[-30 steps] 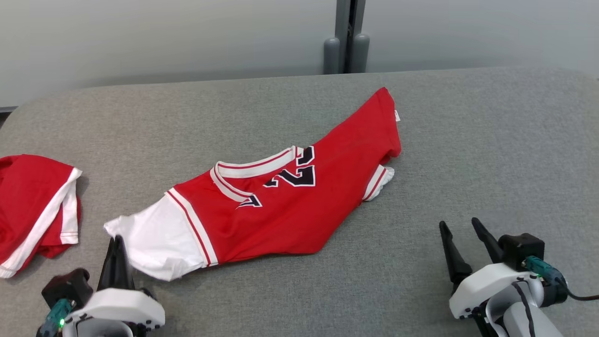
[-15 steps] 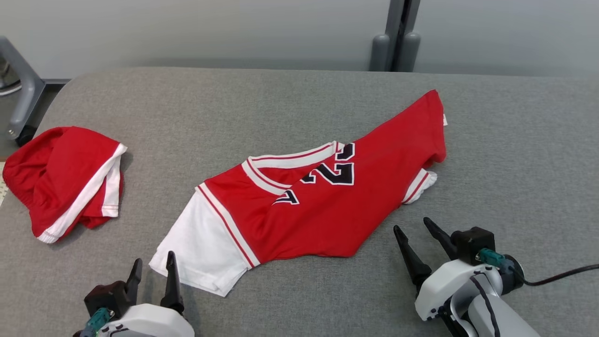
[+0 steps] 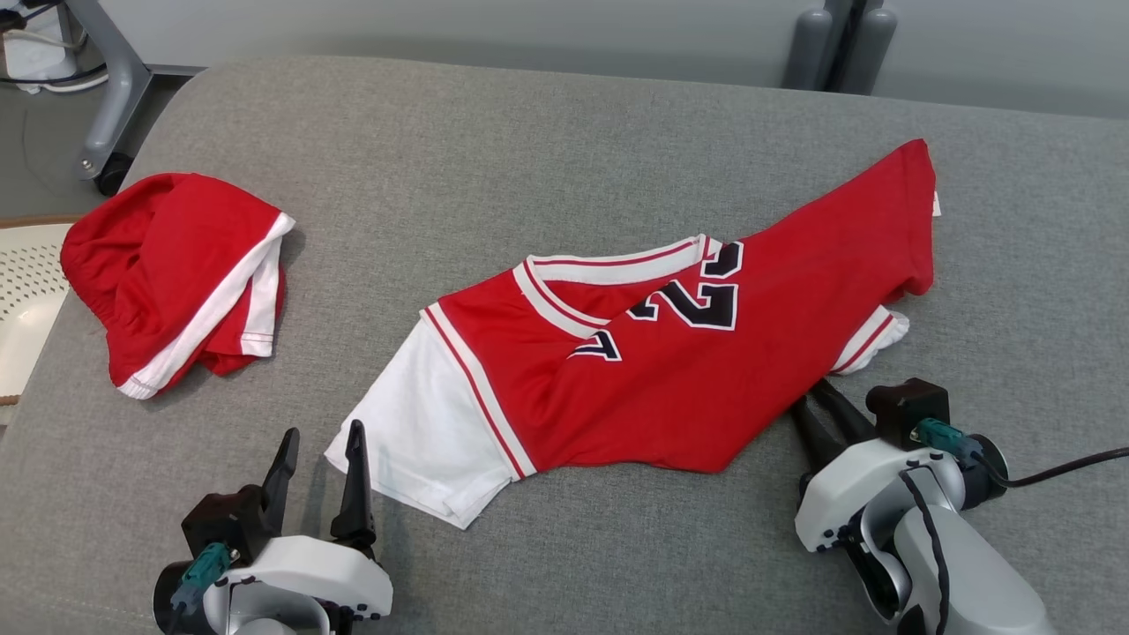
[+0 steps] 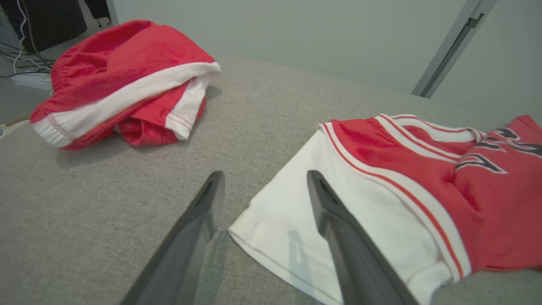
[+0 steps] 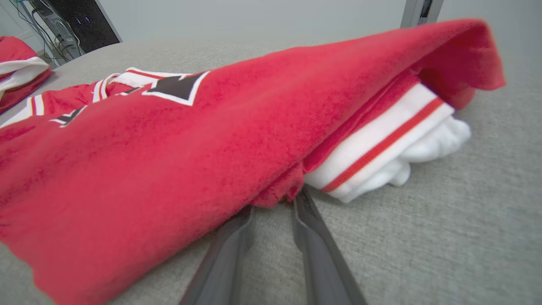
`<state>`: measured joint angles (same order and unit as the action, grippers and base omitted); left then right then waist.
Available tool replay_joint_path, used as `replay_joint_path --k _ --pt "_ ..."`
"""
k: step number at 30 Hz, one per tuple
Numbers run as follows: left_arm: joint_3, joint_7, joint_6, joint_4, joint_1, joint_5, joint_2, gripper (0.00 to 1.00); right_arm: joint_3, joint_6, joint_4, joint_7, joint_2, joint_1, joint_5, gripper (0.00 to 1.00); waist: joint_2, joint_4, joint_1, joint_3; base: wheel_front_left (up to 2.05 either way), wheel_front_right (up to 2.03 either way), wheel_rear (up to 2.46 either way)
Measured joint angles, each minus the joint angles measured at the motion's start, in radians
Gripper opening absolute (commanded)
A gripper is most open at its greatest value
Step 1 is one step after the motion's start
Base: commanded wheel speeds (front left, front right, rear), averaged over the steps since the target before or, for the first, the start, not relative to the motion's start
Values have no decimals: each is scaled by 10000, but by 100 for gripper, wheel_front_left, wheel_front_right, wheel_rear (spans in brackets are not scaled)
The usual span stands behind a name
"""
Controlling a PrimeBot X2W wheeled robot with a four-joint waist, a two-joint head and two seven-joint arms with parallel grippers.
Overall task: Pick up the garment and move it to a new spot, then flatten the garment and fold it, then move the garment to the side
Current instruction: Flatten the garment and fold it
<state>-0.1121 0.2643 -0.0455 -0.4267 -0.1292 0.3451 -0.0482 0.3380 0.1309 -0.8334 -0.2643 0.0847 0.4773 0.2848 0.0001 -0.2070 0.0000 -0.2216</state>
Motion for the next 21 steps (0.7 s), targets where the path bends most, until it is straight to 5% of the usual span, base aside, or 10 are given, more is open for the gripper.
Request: replay_joint_path --k 8,16,21 --pt "12 0 -4 316 12 -77 2 100 -117 0 1058 2 115 -218 96 0 -1 305 0 39 0 0 0" --pt "236 0 92 257 163 -267 4 100 -941 0 3012 0 593 -458 169 0 -1 1451 0 519 0 0 0" --pt "295 0 90 119 238 -278 2 100 -1526 0 3045 -2 968 -906 163 0 0 2118 0 847 0 0 0"
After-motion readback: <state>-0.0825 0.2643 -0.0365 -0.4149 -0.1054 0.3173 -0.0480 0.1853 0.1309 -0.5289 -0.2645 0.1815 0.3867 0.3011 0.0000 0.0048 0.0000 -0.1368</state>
